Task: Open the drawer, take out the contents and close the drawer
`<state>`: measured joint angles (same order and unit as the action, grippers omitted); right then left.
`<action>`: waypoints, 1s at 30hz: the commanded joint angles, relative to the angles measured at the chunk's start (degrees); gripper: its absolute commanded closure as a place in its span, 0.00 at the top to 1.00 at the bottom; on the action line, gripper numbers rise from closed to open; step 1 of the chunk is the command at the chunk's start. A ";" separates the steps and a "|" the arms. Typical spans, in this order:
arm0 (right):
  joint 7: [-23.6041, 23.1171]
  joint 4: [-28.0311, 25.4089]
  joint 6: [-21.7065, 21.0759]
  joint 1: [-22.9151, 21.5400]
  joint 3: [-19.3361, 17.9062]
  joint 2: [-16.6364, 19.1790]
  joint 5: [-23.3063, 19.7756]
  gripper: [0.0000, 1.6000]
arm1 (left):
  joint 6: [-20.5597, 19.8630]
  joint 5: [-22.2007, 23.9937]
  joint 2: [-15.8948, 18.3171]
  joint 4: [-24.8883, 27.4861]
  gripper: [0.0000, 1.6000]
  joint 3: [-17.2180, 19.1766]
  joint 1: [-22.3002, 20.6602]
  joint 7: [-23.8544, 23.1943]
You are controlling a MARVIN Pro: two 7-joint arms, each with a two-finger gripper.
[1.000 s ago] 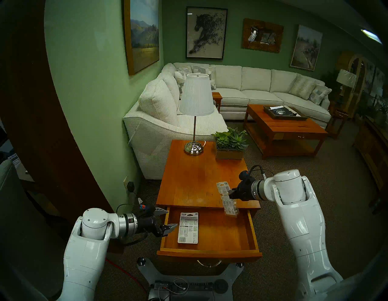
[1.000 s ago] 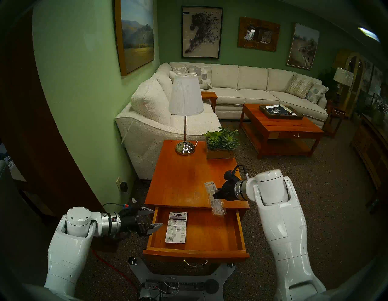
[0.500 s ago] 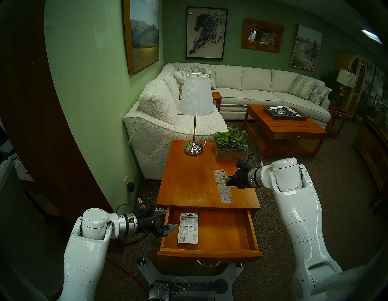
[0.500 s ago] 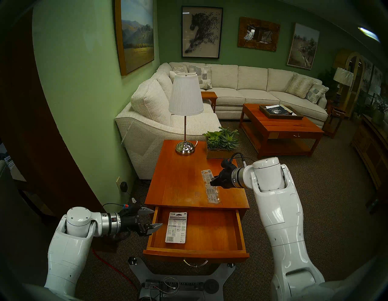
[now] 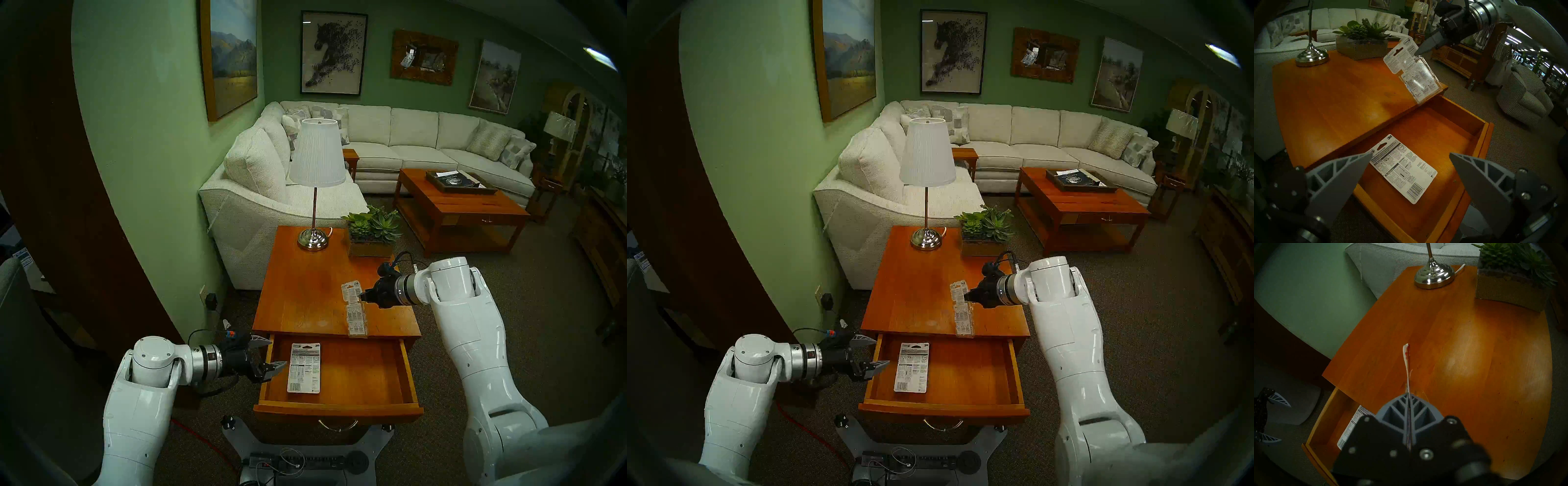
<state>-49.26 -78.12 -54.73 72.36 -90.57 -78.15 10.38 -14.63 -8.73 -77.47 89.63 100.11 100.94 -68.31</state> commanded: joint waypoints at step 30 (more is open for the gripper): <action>3.45 9.93 4.08 -11.32 5.05 0.13 4.47 0.55 | -0.13 -0.02 -0.21 1.42 1.00 0.46 -1.19 -0.69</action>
<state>-45.97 -67.84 -51.64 64.30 -85.40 -77.61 14.99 -14.63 -9.13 -77.78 89.67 100.42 100.92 -68.76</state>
